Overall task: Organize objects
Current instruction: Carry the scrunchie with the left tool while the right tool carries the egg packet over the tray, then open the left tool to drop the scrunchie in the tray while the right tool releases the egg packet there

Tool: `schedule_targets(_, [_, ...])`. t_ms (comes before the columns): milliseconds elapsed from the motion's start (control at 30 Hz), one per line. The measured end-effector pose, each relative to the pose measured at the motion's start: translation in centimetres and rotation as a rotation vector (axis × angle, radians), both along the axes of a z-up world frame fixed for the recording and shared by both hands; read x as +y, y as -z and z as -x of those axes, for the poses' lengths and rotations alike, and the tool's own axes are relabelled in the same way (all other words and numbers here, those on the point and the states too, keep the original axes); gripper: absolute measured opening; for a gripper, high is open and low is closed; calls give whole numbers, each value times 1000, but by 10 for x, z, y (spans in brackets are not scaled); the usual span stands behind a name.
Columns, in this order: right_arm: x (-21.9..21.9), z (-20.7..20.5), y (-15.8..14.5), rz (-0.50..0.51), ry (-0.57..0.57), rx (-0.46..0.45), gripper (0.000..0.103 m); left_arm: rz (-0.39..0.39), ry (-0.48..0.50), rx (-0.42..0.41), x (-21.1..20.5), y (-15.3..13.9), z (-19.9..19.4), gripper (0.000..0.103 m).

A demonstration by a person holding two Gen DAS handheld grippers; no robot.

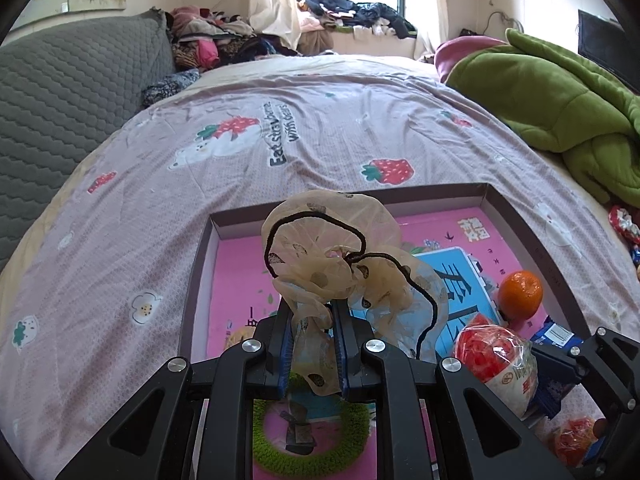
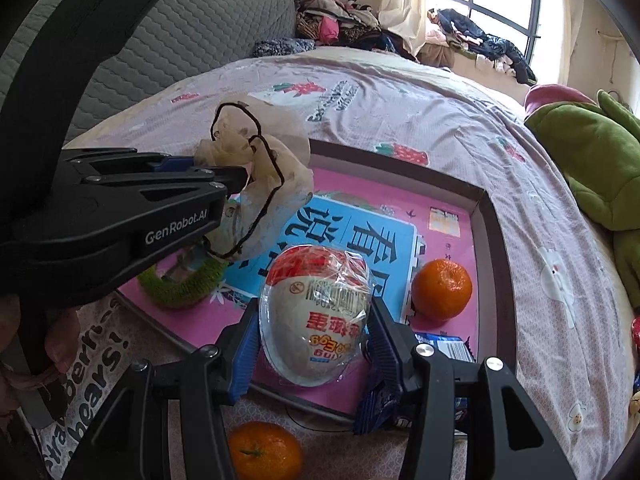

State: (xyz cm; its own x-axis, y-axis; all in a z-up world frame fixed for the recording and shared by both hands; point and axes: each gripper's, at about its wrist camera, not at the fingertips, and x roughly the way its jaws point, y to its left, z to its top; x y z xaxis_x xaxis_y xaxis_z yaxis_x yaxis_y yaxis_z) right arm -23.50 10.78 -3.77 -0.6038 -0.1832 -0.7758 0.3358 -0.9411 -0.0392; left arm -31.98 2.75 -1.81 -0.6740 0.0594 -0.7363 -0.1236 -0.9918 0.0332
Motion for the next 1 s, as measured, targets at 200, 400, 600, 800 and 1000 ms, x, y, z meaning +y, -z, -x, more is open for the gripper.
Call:
schedule_targets(200, [0,1,3,-10,5,-14,52,1,11,-23,2,6,2,19])
schedule_targets(400, [1,2,3,-22,6,-21,52,1,8,-45,3,11,4,20])
schedule_targets(600, [0,3,3,-32,11,-27,52,1,10,-59,2,12,3,21])
schedule_targets(800, [3,5,2,-33,24,-42,52,-11,3,-72,-2,10,2,25])
schedule_targets(1000, [3,5,2,-37,31,-49,52,-44,-13,-98,-10,9,2,36])
